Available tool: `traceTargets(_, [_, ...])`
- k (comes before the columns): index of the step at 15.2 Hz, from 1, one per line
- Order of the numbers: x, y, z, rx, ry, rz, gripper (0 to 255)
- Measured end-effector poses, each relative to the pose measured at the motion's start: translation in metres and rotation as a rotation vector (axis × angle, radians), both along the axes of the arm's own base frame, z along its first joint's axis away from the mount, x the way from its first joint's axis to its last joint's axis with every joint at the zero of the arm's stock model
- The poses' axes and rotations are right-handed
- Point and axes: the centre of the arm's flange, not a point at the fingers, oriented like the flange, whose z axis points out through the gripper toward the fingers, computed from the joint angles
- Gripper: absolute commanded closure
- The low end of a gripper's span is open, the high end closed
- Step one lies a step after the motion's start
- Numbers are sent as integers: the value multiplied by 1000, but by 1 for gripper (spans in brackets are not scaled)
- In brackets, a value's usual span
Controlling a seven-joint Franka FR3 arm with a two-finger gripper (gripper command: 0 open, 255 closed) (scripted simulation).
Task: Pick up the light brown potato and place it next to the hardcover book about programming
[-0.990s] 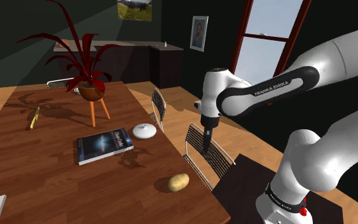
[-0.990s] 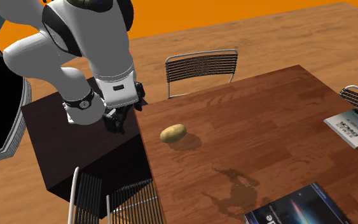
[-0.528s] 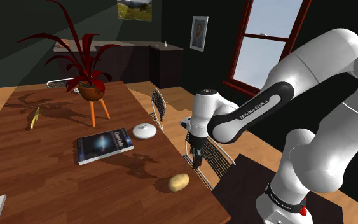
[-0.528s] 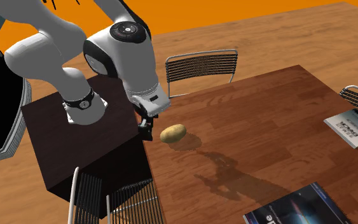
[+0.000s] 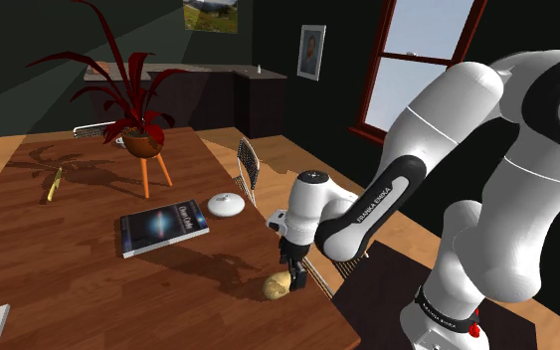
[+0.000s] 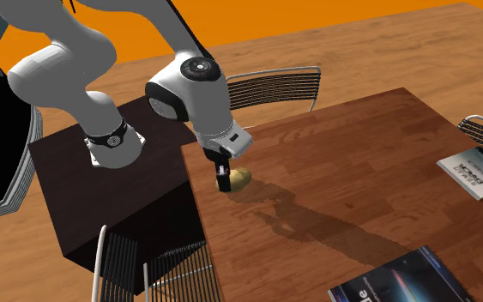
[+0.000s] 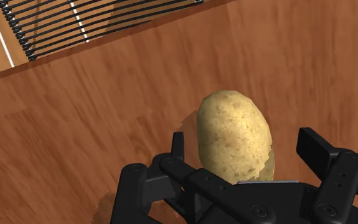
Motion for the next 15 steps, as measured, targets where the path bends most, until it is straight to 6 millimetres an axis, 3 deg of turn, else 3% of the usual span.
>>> traceTargets(5, [2,4,-26,1,-2,5,0])
traceTargets(12, [2,4,-30,1,-2,5,0])
traceTargets(13, [2,4,-30,1,-2,5,255])
traceTargets(15, [2,4,-30,1,-2,6,255])
